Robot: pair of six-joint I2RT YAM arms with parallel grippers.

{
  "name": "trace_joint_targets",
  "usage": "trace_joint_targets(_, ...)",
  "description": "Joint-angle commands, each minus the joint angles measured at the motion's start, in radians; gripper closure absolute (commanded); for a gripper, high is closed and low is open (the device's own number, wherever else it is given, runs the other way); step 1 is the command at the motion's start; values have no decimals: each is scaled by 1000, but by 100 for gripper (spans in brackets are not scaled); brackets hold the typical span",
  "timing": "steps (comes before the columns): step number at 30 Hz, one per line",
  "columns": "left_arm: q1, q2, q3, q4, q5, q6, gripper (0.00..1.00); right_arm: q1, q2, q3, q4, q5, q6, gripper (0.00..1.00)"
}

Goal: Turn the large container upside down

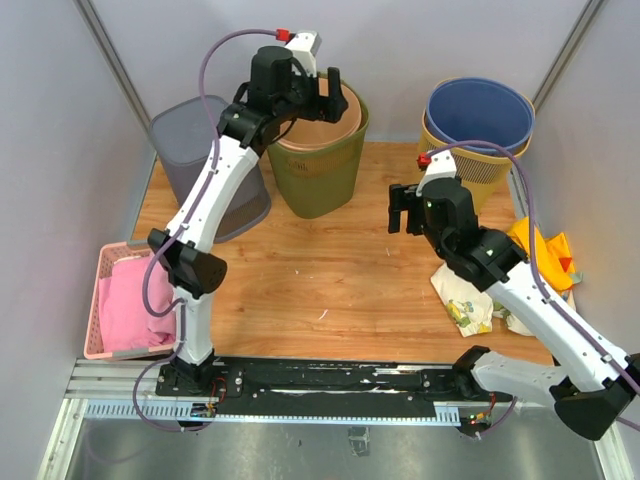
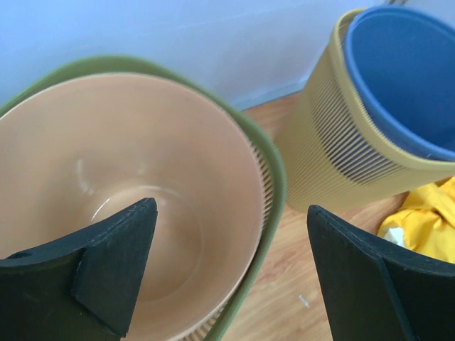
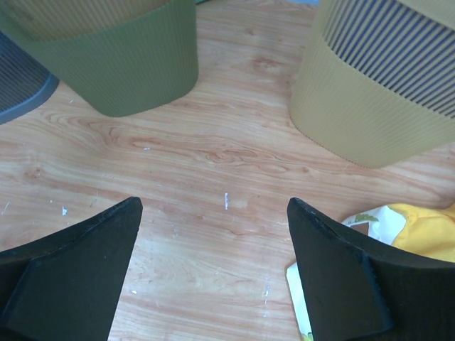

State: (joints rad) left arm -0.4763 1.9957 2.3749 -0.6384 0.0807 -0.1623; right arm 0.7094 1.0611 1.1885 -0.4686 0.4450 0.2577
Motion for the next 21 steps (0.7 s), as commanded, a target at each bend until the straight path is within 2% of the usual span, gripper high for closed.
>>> trace_joint_targets(1, -38, 100, 137, 23, 8, -32, 10, -92, -5, 13, -50, -94, 93, 15)
trace_joint_targets(4, -65, 149, 156, 54, -64, -41, 11, -131, -24, -1, -54, -91, 130, 15)
trace_joint_targets(12, -102, 199, 90, 142, -124, -46, 20, -189, -71, -33, -53, -87, 193, 15)
trace_joint_targets(21, -134, 228, 76, 151, -173, -31, 46, -222, -90, -41, -58, -107, 195, 15)
